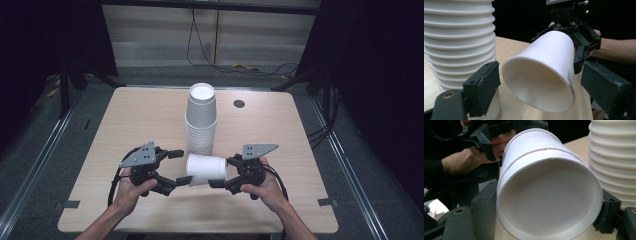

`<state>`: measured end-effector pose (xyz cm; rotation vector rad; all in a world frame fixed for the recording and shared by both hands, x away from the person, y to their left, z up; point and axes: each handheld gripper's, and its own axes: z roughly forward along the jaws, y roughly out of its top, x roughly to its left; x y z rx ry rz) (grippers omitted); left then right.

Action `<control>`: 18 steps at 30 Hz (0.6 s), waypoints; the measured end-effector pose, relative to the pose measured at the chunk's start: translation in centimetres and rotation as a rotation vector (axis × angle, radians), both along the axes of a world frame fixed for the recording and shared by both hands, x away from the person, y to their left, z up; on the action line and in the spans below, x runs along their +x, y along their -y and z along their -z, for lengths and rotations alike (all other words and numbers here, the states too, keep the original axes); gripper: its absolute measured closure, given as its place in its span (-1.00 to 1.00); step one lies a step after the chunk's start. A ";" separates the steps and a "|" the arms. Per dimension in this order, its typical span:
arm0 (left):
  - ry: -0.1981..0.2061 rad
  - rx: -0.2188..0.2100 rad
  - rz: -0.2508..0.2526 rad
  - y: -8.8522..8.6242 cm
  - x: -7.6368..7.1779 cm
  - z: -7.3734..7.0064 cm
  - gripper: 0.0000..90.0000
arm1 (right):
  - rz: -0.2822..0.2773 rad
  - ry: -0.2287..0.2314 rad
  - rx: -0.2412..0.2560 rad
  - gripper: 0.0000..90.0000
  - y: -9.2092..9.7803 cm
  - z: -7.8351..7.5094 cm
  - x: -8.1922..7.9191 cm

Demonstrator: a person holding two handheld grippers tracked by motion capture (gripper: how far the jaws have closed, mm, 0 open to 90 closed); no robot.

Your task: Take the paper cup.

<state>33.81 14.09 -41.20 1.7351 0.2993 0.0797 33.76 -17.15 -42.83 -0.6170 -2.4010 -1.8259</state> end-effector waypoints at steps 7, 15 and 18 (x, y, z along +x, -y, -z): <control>-0.033 -0.036 -0.009 0.0 0.1 0.1 -0.66 | 0.001 0.007 0.101 -0.50 0.1 0.0 0.0; -0.049 -0.062 0.000 0.3 0.1 0.2 -0.67 | -0.006 -0.004 0.169 -0.50 -0.1 0.2 0.0; -0.062 -0.067 0.004 0.6 0.1 0.5 -0.74 | -0.014 -0.007 0.190 -0.50 -0.3 0.2 -0.1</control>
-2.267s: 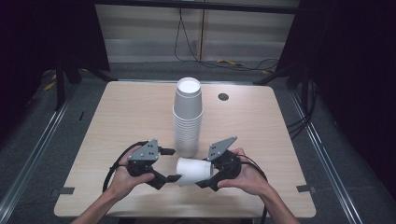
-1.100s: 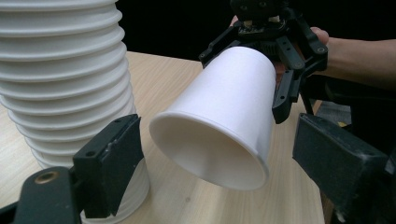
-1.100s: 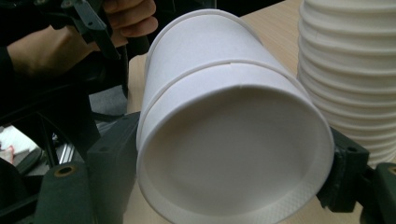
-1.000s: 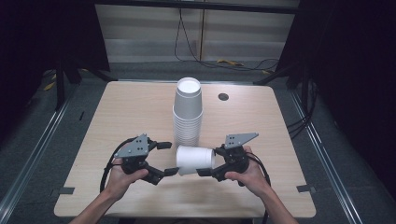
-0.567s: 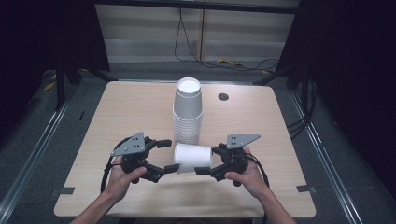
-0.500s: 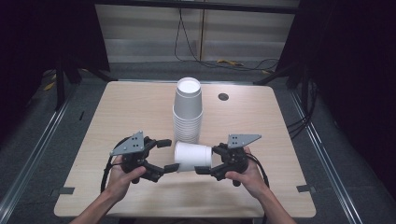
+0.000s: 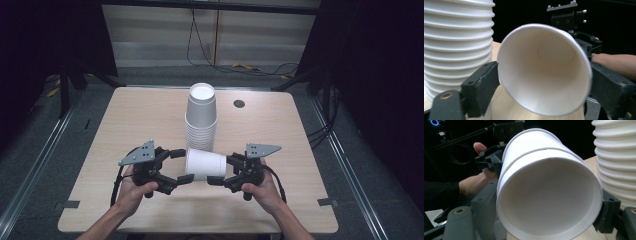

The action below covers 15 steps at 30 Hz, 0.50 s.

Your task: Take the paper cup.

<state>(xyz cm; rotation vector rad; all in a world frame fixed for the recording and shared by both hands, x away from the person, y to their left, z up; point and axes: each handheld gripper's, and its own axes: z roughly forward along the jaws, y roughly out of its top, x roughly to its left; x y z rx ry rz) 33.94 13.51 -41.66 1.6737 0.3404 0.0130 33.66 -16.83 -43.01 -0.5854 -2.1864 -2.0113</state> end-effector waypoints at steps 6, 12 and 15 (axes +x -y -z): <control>-0.028 -0.011 -0.007 0.4 0.2 0.3 -1.00 | -0.012 0.003 0.018 -0.50 -0.3 0.0 -0.2; -0.039 -0.002 0.022 0.9 0.2 0.6 -1.00 | -0.025 0.001 0.018 -0.50 -0.6 0.1 -0.3; -0.027 0.002 0.036 1.1 0.1 0.7 -0.97 | -0.031 0.001 0.011 -0.50 -0.8 0.1 -0.3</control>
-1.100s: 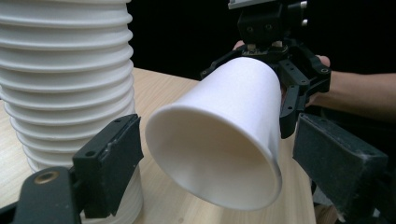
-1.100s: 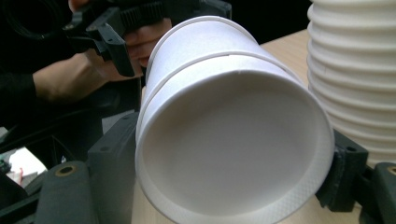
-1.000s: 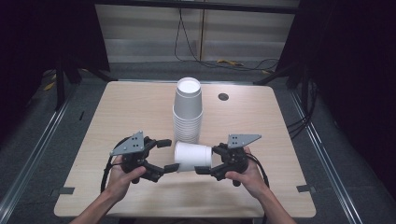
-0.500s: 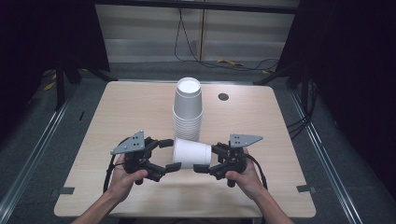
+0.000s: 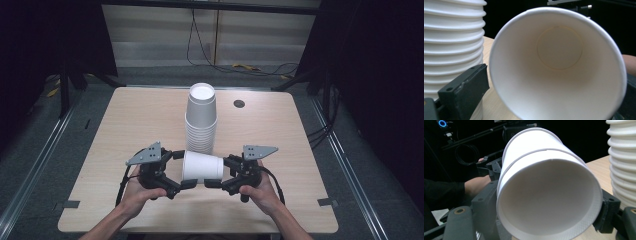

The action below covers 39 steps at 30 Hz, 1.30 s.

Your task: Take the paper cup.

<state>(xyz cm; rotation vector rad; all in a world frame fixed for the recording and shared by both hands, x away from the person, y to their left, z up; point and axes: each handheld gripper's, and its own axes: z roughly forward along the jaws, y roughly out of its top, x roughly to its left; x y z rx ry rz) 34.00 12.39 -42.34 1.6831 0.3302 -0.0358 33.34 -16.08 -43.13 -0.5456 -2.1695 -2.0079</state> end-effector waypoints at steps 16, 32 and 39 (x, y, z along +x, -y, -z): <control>0.014 0.037 0.025 0.3 -0.2 -0.1 -0.90 | -0.032 -0.014 -0.026 -0.49 -0.4 0.2 -0.1; 0.008 0.087 0.054 -0.4 0.2 -0.2 -0.80 | -0.036 -0.034 -0.145 -0.60 -1.0 0.3 0.1; 0.002 0.084 0.040 -1.1 0.5 -0.5 -0.80 | -0.022 -0.061 -0.186 -0.68 -1.0 0.4 0.2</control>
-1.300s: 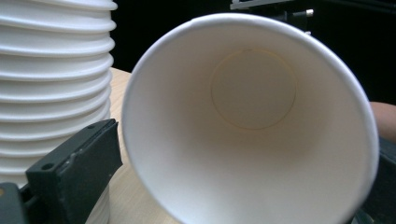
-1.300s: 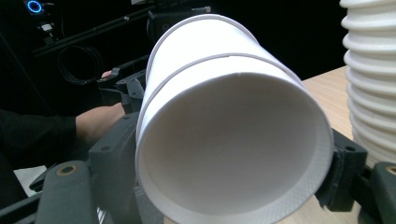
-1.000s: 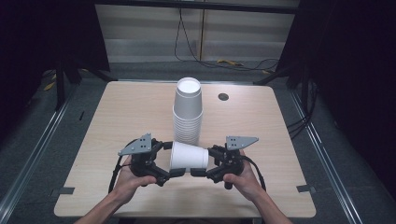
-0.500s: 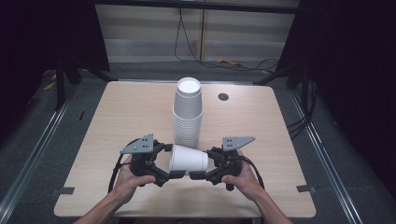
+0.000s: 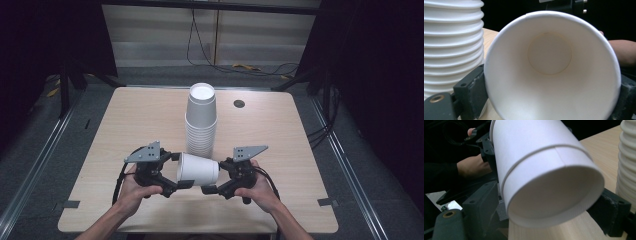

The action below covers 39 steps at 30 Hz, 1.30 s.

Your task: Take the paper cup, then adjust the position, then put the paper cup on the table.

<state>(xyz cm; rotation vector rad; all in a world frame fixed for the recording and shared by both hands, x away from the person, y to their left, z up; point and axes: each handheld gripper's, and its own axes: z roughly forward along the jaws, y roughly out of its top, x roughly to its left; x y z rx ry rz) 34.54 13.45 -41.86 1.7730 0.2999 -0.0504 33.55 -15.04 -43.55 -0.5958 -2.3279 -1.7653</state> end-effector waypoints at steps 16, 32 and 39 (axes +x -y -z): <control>-0.012 0.068 -0.045 -1.3 0.2 -0.9 -0.80 | 0.099 0.019 -0.066 -0.67 2.0 -0.2 -0.2; -0.046 0.168 -0.084 -3.5 1.5 -1.4 -0.81 | 0.265 0.060 -0.139 -0.67 5.4 0.2 -0.6; -0.077 0.223 -0.134 -4.6 2.3 -0.5 -0.81 | 0.345 0.065 -0.182 -0.62 5.9 0.9 -0.5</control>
